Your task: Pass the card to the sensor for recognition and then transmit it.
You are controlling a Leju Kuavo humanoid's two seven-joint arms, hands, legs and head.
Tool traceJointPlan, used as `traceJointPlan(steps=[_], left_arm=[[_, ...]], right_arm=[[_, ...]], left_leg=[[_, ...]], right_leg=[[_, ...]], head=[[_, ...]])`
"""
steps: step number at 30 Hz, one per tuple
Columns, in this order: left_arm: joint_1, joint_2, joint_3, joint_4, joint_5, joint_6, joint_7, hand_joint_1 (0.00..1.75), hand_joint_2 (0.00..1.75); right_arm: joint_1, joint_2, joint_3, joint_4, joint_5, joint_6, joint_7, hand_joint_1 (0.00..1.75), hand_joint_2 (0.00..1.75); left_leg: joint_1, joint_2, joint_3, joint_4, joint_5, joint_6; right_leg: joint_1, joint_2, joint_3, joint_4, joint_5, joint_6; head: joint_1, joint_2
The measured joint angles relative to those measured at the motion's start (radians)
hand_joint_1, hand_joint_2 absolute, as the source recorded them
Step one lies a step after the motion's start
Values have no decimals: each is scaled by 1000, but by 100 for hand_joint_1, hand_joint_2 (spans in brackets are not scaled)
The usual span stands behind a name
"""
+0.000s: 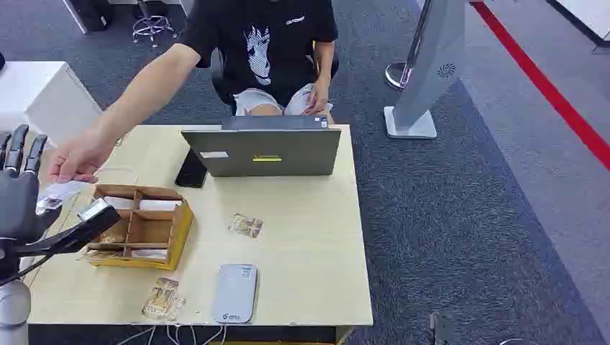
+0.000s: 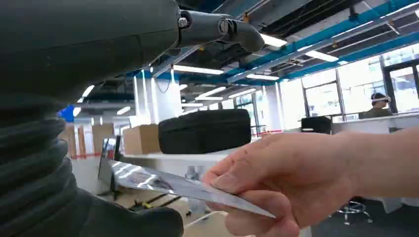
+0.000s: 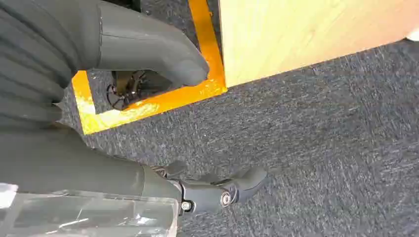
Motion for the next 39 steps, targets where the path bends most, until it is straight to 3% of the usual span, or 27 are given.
traceJointPlan(steps=[5,16,20,23,24,28,31,35,39], left_arm=[[-38,42,-26,35,-114,-3,26,175,175],[-38,72,-35,49,-113,1,27,175,175],[-33,69,-35,46,-65,25,15,175,175],[-1,19,-35,-13,52,80,-32,175,175],[13,-16,-35,-48,99,92,-51,175,175],[83,-143,-61,-194,292,68,-109,175,175],[165,-222,-132,-288,448,34,-177,175,175],[247,-265,-261,-345,439,66,-209,175,175],[290,-271,-361,-333,328,77,-170,175,175]], right_arm=[[-4,-10,-1,25,6,33,-5,0,175],[-3,-20,-1,47,-3,41,-5,0,175],[-1,-21,-1,52,-5,44,-4,0,175],[3,-21,-2,53,-12,44,0,0,175],[6,-21,-3,54,-13,44,0,0,175],[17,-21,-7,54,-25,44,-1,0,175],[26,-21,-23,53,-38,44,-4,0,175],[34,-21,-42,44,-43,45,-11,0,175],[35,-21,-55,36,-39,53,-19,0,175]], left_leg=[[0,0,0,0,0,0],[0,1,0,0,0,0],[0,1,0,0,0,0],[0,0,-1,0,0,0],[0,-1,-1,0,0,0],[-2,1,-1,0,-1,2],[-3,1,-1,0,-2,3],[-4,0,-1,0,-2,3],[-3,0,0,0,-1,2]], right_leg=[[0,1,0,0,0,0],[0,1,0,0,0,0],[0,2,0,0,0,0],[0,1,0,0,0,0],[0,1,0,0,0,0],[-2,2,0,-1,0,0],[-3,2,0,-1,0,1],[-3,1,0,-2,0,1],[-3,1,0,-2,0,1]], head=[[0,0],[0,0],[0,0],[0,0],[0,0],[0,0],[0,0],[0,0],[0,0]])
